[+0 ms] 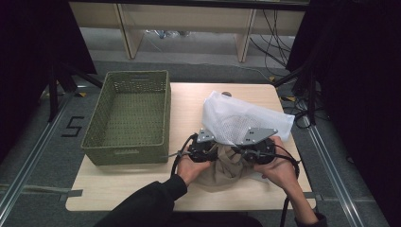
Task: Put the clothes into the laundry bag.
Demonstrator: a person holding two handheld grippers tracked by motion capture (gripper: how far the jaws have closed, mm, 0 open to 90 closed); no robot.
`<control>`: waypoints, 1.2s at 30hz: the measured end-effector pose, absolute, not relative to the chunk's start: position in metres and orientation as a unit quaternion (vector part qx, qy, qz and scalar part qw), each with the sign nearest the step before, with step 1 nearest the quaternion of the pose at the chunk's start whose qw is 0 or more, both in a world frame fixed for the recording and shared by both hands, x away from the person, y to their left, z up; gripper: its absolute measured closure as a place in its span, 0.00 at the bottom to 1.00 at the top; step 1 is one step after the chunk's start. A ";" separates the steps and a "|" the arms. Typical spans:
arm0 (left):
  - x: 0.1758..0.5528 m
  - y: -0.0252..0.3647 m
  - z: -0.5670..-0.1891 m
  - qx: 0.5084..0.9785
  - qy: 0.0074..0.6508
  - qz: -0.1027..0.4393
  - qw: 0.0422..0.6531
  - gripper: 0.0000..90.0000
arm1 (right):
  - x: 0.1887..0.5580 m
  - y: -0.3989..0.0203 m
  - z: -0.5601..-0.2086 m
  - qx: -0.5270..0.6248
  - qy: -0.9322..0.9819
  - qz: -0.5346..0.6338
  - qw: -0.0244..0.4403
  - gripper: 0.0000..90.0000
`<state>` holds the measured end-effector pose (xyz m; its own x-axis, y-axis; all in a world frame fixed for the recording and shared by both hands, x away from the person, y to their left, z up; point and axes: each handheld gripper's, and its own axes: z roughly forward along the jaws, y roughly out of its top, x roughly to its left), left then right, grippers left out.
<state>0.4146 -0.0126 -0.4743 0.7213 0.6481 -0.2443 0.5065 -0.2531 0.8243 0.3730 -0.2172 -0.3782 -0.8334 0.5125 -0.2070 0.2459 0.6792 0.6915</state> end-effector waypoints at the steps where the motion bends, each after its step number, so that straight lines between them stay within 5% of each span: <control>1: 0.411 -0.010 -0.472 0.793 0.363 0.067 0.485 0.63 | 0.375 -0.219 -0.380 0.211 0.897 0.338 0.191 1.00; 5: 0.389 0.002 -0.462 0.832 0.324 0.084 0.441 0.33 | 0.375 -0.222 -0.382 0.215 0.896 0.338 0.190 1.00; 9: 0.366 0.021 -0.465 0.852 0.317 0.082 0.408 0.18 | 0.374 -0.222 -0.381 0.214 0.896 0.338 0.193 1.00; 19: 0.330 0.032 -0.484 0.887 0.293 0.035 0.356 0.18 | 0.375 -0.218 -0.384 0.214 0.897 0.334 0.197 1.00; 27: 0.329 0.007 -0.504 0.908 0.263 0.052 0.322 0.18 | 0.375 -0.215 -0.385 0.208 0.902 0.328 0.190 1.00; 29: 0.333 0.001 -0.504 0.909 0.246 0.076 0.328 0.30 | 0.375 -0.215 -0.385 0.209 0.901 0.329 0.191 1.00; 32: 0.342 -0.007 -0.503 0.907 0.227 0.084 0.346 0.65 | 0.375 -0.213 -0.387 0.208 0.902 0.327 0.189 1.00; 36: 0.358 -0.018 -0.502 0.895 0.235 0.091 0.369 0.95 | 0.374 -0.212 -0.387 0.206 0.901 0.331 0.192 1.00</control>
